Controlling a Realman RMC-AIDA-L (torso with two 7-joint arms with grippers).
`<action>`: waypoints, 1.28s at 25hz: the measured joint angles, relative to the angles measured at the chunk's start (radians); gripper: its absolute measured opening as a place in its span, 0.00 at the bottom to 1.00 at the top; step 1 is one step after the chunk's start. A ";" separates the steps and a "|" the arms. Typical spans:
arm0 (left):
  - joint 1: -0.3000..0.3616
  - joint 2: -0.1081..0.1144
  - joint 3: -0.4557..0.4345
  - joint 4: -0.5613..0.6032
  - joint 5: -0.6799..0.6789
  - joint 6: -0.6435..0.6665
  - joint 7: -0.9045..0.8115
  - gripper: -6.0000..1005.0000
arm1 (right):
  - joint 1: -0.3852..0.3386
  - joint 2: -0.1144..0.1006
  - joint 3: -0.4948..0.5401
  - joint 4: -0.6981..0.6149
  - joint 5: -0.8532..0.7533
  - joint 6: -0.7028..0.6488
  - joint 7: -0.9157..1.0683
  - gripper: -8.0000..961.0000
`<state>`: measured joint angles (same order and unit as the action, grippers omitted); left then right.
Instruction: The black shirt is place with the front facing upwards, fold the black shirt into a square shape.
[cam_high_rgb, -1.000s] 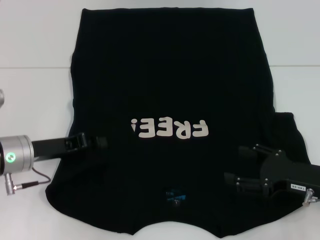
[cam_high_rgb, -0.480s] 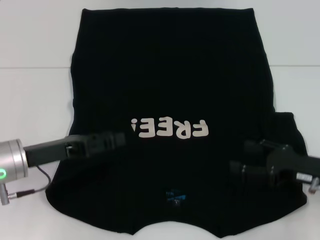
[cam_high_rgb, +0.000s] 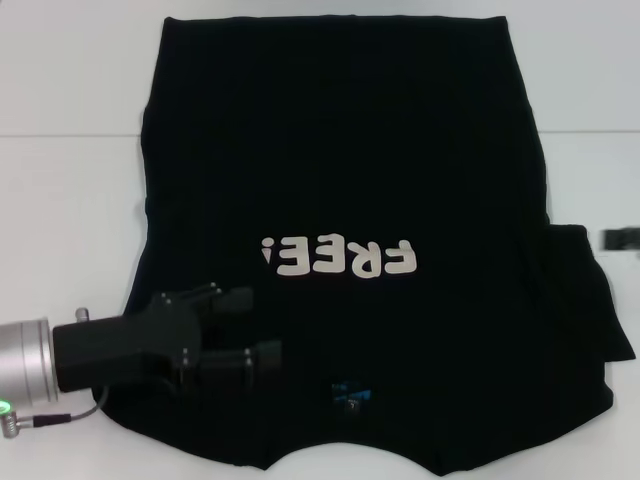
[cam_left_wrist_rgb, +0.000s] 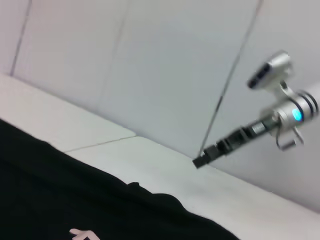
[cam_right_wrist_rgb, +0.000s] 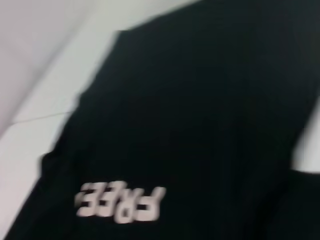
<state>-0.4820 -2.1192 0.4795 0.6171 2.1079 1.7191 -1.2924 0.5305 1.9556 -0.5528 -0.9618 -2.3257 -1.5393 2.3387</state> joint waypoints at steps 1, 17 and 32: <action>0.003 -0.002 0.002 0.003 0.004 0.000 0.019 0.89 | 0.013 -0.015 0.004 -0.014 -0.044 -0.010 0.058 0.96; 0.035 -0.015 0.006 0.012 0.017 0.004 0.117 0.88 | 0.190 -0.009 -0.065 0.150 -0.405 0.190 0.226 0.96; 0.037 -0.016 0.006 0.011 0.017 -0.002 0.120 0.88 | 0.238 0.004 -0.120 0.297 -0.406 0.354 0.226 0.96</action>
<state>-0.4448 -2.1353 0.4851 0.6281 2.1246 1.7168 -1.1724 0.7688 1.9601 -0.6728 -0.6647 -2.7313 -1.1850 2.5647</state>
